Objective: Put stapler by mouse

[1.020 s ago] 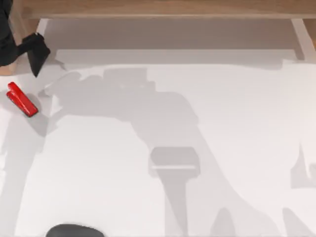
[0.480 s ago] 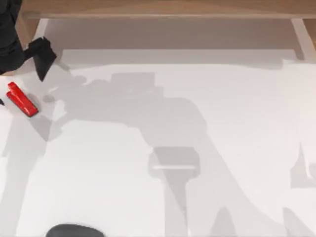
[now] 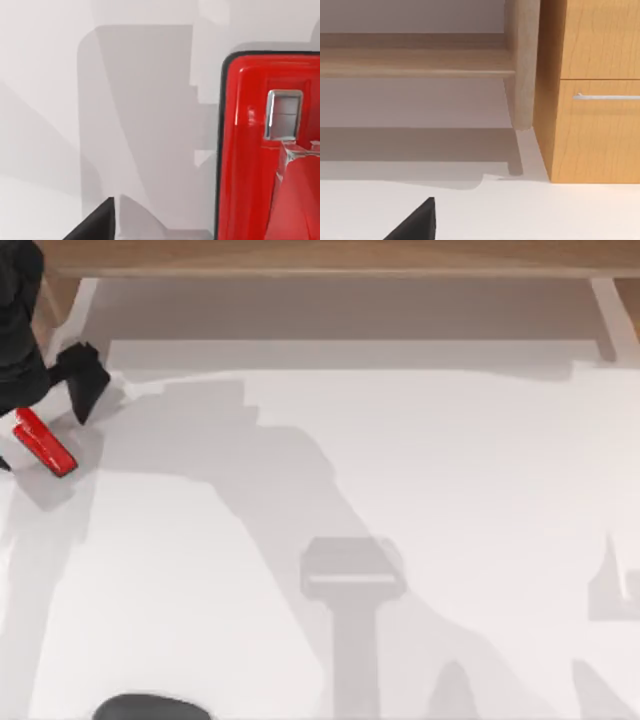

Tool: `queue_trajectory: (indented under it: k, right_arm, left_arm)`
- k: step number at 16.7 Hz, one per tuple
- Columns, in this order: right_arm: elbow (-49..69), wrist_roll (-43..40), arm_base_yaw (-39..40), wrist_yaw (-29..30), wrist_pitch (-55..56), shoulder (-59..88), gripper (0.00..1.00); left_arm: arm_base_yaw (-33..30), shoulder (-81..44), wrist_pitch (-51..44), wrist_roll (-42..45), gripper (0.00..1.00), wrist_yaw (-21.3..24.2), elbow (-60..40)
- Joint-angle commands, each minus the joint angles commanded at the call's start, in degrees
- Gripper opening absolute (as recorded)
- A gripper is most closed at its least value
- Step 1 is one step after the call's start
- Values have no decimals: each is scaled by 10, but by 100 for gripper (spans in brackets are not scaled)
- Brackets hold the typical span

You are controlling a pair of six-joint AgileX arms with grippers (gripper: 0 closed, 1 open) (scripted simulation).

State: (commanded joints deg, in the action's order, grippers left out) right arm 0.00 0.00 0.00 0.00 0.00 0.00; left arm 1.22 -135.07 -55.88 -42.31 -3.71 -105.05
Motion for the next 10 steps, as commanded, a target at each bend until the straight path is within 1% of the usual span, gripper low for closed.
queue_trajectory:
  k: [2, 10]
  right_arm:
    - [0, 0, 0, 0, 0, 0, 100]
    - [0, 0, 0, 0, 0, 0, 100]
  left_arm:
    - [0, 0, 0, 0, 100, 0, 0]
    - [0, 0, 0, 0, 40, 0, 0]
